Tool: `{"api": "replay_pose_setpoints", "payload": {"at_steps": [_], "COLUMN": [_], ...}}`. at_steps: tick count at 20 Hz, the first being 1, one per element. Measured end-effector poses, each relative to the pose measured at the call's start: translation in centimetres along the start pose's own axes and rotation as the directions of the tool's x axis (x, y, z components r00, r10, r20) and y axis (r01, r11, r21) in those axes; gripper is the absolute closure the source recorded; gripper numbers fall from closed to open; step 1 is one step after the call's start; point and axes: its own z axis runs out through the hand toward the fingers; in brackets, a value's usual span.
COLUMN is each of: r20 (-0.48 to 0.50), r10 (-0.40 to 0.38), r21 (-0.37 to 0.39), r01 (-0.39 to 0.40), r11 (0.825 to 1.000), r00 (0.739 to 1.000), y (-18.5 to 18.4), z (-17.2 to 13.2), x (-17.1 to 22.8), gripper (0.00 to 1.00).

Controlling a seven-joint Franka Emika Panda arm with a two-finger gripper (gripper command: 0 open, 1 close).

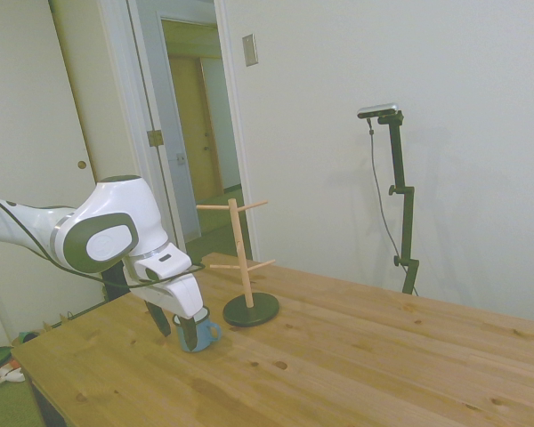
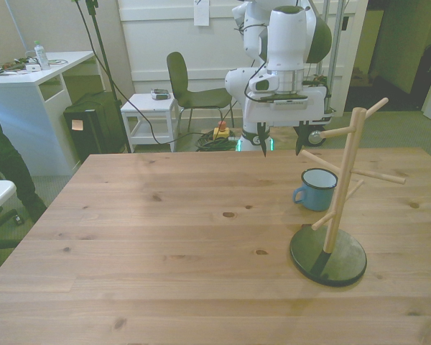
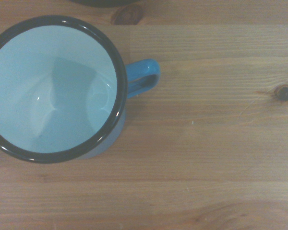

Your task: Hang the mug

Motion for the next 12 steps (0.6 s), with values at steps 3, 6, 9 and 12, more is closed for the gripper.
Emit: {"api": "replay_pose_setpoints", "payload": {"at_steps": [3,6,9,12], "r20": [0.007,0.000,-0.013,-0.042], "r10": [-0.002,-0.014,-0.031,-0.065], "r21": [-0.010,-0.011,-0.009,-0.007], "r01": [0.002,0.014,0.031,0.065], "r11": [1.000,1.000,0.999,0.998], "r00": [1.000,1.000,0.999,0.997], "y": [0.1,-0.2,-0.8,-2.2], "z": [0.1,-0.3,-1.3,-2.7], "x": [-0.1,-0.5,-0.8,-1.1], "gripper": [0.00,0.00,0.00,0.00]}}
